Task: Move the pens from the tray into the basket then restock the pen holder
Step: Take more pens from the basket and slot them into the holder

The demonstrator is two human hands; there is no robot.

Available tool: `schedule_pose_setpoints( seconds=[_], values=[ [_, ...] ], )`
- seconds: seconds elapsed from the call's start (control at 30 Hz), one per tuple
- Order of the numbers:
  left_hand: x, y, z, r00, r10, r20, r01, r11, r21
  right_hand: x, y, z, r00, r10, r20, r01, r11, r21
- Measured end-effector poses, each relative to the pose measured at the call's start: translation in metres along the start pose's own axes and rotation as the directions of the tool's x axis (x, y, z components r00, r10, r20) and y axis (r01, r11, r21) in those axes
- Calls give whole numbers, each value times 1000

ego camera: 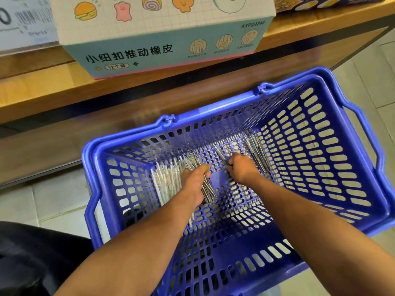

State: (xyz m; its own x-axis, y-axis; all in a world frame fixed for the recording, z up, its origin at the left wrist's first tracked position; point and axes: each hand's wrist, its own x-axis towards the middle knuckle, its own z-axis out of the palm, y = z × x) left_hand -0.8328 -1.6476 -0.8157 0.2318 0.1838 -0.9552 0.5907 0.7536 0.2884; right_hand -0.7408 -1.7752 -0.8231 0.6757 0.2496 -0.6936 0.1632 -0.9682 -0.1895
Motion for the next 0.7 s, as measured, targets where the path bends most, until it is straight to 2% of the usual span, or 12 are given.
schedule_pose_setpoints(
  seconds=[0.03,0.1,0.17,0.33,0.47,0.53,0.6,0.63,0.7],
  values=[
    [-1,0,0,1000,0,-8,0,1000,2,-2,-1,-2,999,-36,35,32,993,115],
    [1,-1,-1,1000,2,-22,-1,1000,10,-9,-7,-9,989,-87,123,28,909,417],
    [-1,-1,-2,1000,2,-14,-2,1000,-11,-17,-14,-17,962,-163,221,4,813,582],
    [-7,4,-2,995,-23,93,28,998,-60,-29,-26,-20,897,-326,299,78,781,620],
    [-2,0,0,1000,8,21,-8,1000,-5,-30,-27,-18,888,-356,293,104,774,624],
    [-2,0,-1,1000,-2,6,2,1000,-21,-23,-18,-20,929,-285,235,70,761,645],
    [-3,0,-1,1000,-10,-4,10,1000,8,-11,-1,-19,996,-65,60,12,775,632],
    [-3,0,-2,1000,-16,3,15,1000,23,-5,10,-19,995,76,-63,-26,821,570],
    [-2,-1,-2,999,-29,17,28,999,22,0,28,-18,926,254,-278,-148,924,351]
  ],
)
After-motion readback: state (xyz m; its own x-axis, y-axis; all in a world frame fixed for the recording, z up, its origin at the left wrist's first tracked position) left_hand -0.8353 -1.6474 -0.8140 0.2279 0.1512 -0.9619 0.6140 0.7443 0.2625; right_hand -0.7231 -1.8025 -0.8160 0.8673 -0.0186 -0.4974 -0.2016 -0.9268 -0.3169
